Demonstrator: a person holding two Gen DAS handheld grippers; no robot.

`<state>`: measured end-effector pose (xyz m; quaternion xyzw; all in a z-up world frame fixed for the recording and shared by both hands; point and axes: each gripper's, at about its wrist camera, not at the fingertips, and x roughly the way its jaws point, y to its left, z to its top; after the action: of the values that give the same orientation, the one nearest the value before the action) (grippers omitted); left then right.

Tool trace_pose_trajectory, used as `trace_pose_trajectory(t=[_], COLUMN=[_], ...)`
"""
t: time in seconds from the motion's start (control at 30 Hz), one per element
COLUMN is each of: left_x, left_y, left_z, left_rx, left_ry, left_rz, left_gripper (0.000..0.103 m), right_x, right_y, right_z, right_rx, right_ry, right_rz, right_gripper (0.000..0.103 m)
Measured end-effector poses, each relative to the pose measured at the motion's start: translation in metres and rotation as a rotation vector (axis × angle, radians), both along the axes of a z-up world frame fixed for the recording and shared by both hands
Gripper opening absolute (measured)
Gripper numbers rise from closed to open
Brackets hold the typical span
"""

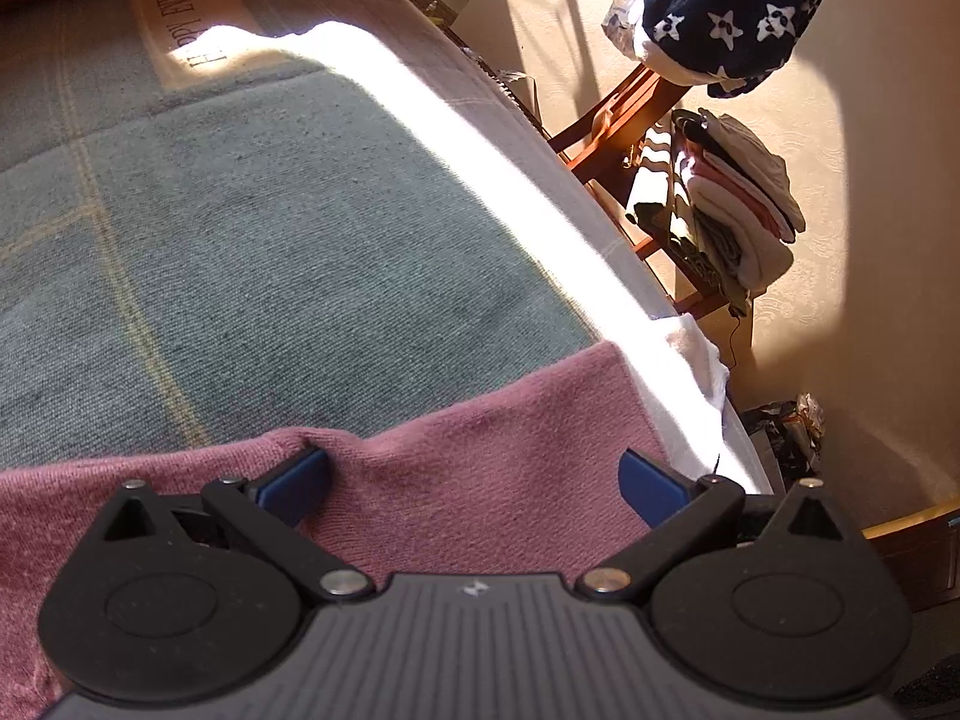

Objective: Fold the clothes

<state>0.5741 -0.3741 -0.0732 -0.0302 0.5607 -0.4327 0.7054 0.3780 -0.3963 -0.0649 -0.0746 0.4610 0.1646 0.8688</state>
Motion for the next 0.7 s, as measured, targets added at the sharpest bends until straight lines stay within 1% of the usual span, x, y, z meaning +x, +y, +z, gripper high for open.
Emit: trace_pose_trajectory(t=[0.1, 0.17, 0.2, 0.27, 0.33, 0.37, 0.43, 0.47, 0.6, 0.7], left_x=[-0.004, -0.011, -0.014, -0.021, -0.027, -0.033, -0.051, -0.058, -0.072, -0.083], left_y=[0.008, 0.023, 0.031, 0.047, 0.063, 0.071, 0.086, 0.09, 0.092, 0.093], left_z=[0.013, 0.02, 0.023, 0.03, 0.037, 0.04, 0.045, 0.045, 0.039, 0.034], left_rx=[-0.006, 0.022, 0.035, 0.063, 0.091, 0.106, 0.123, 0.114, 0.019, -0.053], left_ry=[-0.017, -0.036, -0.046, -0.065, -0.084, -0.091, -0.088, -0.083, -0.057, -0.038], left_rz=[-0.007, 0.026, 0.042, 0.075, 0.108, 0.129, 0.179, 0.188, 0.165, 0.147], left_gripper=[0.102, 0.102, 0.102, 0.102, 0.102, 0.102, 0.102, 0.102, 0.102, 0.102], right_x=[0.001, 0.006, 0.012, 0.019, 0.019, 0.016, 0.005, -0.002, -0.027, -0.05], right_y=[-0.006, -0.014, -0.02, -0.029, -0.047, -0.057, -0.071, -0.077, -0.095, -0.097], right_z=[0.01, 0.015, 0.014, 0.01, 0.002, -0.001, 0.0, 0.002, 0.014, 0.024], right_rx=[0.016, 0.022, 0.025, 0.025, 0.046, 0.047, 0.065, 0.075, 0.099, 0.067], right_ry=[-0.034, -0.065, -0.065, -0.055, -0.005, 0.021, 0.025, 0.019, 0.002, -0.01], right_rz=[-0.003, -0.027, -0.047, -0.089, -0.146, -0.18, -0.221, -0.231, -0.269, -0.274], right_gripper=[0.089, 0.089, 0.089, 0.089, 0.089, 0.089, 0.09, 0.09, 0.09, 0.09])
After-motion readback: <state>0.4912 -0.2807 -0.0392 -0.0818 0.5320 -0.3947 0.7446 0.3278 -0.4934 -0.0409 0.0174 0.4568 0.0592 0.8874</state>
